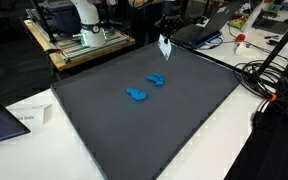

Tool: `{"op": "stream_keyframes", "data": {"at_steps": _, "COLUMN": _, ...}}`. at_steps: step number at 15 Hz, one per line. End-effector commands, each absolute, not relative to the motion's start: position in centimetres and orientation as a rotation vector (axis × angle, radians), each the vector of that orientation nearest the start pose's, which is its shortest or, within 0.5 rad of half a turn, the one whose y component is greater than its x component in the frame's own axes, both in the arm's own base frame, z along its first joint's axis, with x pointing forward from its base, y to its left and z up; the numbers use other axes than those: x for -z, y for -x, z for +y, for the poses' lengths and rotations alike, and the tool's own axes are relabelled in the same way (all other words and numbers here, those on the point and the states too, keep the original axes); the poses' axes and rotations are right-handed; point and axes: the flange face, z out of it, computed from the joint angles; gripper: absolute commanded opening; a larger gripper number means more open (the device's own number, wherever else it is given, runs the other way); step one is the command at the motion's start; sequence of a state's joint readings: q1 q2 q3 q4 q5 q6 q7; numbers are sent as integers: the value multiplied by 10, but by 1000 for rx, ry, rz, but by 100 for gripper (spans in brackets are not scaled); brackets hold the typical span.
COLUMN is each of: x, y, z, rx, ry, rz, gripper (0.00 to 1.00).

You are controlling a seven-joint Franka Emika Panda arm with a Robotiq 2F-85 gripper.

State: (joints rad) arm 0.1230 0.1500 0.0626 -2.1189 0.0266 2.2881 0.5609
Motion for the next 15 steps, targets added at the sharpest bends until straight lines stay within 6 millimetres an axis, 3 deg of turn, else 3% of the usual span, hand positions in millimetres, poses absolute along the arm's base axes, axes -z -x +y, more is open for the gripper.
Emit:
{"op": "stream_keyframes", "data": {"at_steps": 1, "x": -353, "y": -553, "z": 93, "rx": 36, "ry": 2968, "rz": 526, "gripper": 1}}
{"op": "stream_keyframes", "data": {"at_steps": 15, "x": -361, "y": -563, "z": 36, "rx": 117, "ry": 2786, "rz": 368, "gripper": 1}}
